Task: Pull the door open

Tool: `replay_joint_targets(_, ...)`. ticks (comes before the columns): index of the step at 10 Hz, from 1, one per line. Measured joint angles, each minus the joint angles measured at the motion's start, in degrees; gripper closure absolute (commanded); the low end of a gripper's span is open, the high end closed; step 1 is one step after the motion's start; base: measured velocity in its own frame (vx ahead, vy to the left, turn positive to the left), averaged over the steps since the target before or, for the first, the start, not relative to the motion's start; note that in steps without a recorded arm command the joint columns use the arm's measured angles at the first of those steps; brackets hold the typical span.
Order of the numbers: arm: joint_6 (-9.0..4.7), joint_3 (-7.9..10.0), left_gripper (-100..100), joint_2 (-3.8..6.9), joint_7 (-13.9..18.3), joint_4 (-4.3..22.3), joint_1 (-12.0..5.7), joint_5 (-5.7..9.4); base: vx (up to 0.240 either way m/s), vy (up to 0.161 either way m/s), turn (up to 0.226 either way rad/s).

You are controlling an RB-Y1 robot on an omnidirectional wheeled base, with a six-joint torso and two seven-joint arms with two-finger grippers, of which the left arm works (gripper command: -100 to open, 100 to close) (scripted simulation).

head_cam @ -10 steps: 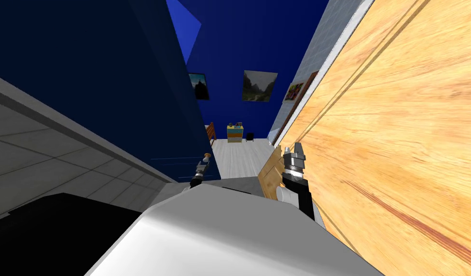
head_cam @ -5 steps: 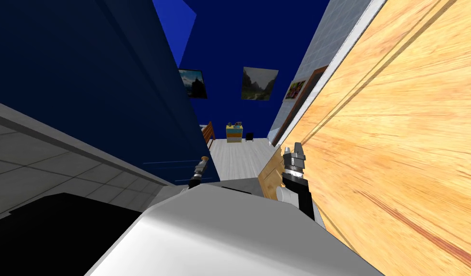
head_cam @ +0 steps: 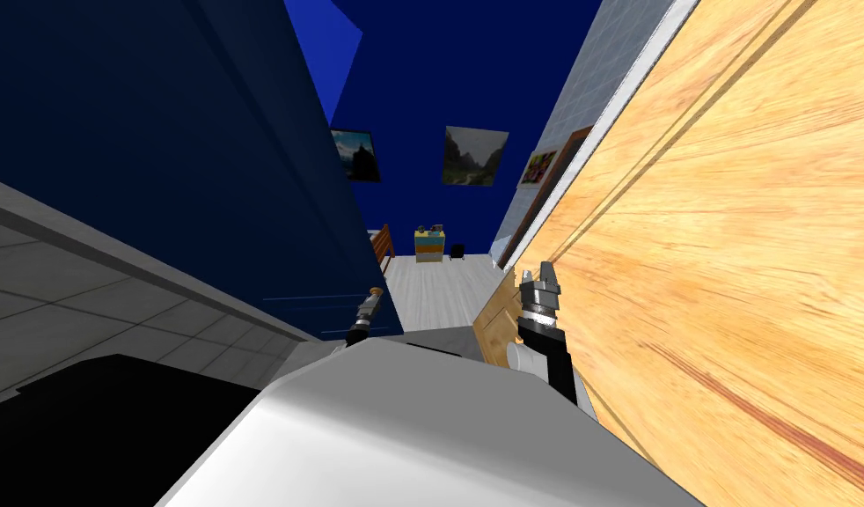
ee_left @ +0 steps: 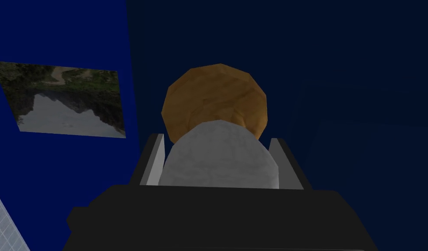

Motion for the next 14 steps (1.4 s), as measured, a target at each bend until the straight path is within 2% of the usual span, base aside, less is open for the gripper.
replay_joint_targets(7,-0.01,-1.56,100,0.69,7.36,0.59,-0.63,2.69,-0.040,0.006,-0.026)
replay_joint_targets(14,-0.31,-3.55,100,1.69,17.17,1.77,-1.70,6.33,-0.047,0.012,-0.034)
